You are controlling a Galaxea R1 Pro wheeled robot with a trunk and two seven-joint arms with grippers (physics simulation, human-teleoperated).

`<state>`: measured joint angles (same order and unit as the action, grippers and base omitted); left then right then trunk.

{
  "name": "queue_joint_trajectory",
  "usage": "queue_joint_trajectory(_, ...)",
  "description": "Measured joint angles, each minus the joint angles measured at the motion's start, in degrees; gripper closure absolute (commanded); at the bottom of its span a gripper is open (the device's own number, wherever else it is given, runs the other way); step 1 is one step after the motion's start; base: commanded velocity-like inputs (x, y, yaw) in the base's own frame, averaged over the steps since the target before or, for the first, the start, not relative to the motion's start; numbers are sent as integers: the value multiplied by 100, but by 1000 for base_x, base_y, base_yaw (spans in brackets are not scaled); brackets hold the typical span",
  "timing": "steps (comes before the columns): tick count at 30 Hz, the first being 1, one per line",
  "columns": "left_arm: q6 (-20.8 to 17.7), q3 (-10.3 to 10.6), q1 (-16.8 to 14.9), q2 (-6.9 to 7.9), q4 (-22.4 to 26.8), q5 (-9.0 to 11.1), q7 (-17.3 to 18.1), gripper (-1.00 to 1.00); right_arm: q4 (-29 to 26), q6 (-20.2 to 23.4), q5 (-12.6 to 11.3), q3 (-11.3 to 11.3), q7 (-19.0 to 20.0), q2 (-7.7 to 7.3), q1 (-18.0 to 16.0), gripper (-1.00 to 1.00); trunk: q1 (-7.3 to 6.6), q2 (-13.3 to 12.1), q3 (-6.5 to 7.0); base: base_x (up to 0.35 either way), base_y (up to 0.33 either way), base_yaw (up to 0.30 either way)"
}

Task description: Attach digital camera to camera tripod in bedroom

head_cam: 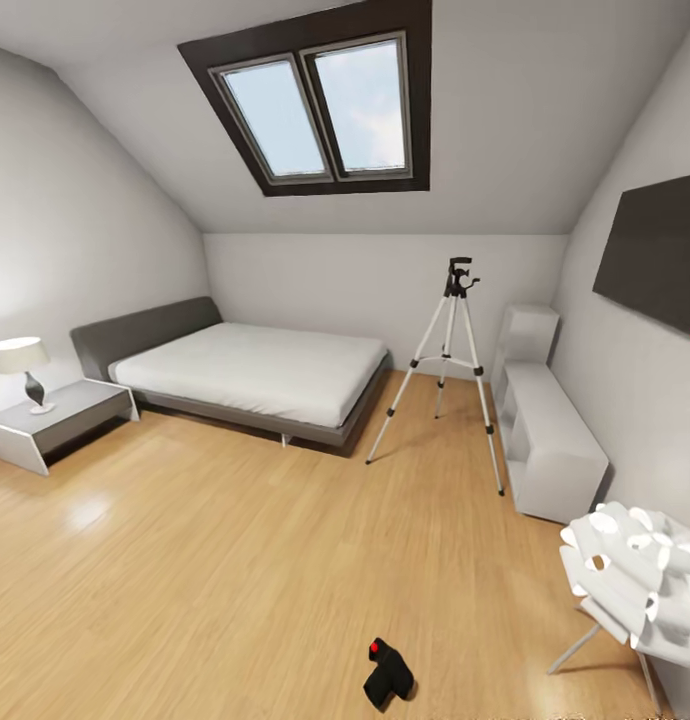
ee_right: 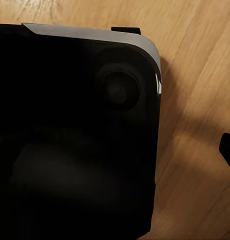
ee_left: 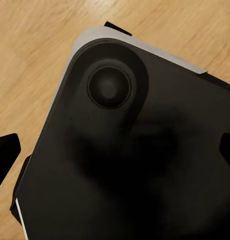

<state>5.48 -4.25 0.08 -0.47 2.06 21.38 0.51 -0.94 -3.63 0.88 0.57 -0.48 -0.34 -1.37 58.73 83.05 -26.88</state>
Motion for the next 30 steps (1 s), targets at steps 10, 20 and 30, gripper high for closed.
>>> queue_joint_trajectory(10,6,0,2,0,-1,0,-3,-100,1,2,0,0,0,-14,0,-100,0,0,0,0,0,-15)
queue_joint_trajectory(20,8,-9,1,-4,-1,3,-23,-100,1,16,-4,0,-3,-19,1,-100,0,0,0,1,-1,-1)
queue_joint_trajectory(30,-4,26,0,3,-1,-22,-27,-100,1,-2,-8,0,-4,-19,-1,-100,-1,0,0,88,-154,0)
